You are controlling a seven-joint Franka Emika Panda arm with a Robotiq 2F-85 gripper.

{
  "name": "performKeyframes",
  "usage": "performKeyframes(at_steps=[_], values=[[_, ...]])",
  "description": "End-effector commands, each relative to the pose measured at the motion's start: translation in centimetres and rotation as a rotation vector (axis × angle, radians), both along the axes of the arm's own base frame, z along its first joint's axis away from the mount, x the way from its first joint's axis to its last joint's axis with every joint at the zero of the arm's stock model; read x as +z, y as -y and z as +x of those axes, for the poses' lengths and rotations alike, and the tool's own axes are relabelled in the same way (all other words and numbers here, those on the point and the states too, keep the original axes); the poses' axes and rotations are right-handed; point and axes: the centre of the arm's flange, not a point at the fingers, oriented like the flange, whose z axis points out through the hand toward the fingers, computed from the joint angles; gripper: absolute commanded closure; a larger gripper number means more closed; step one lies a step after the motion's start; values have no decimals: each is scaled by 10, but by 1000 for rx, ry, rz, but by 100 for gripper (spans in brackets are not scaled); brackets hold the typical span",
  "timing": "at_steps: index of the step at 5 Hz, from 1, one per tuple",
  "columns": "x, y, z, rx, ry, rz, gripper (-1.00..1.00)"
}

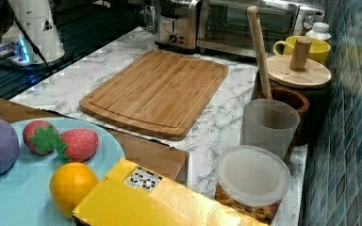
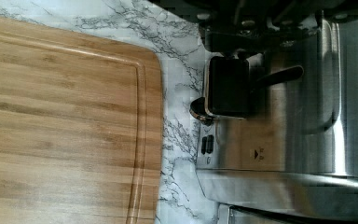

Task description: Turn on the toaster.

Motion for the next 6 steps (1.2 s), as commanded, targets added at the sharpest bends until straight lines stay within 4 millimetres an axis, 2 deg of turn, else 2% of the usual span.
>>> performKeyframes(at_steps=[1,3,4,5,6], values=[[6,-1,60,-198,18,-18,100],[-3,38,98,-343,-46,21,100],[-9,54,106,-404,-72,24,100],[-3,66,113,-453,-46,49,100],[-15,63,117,-445,-64,38,100]])
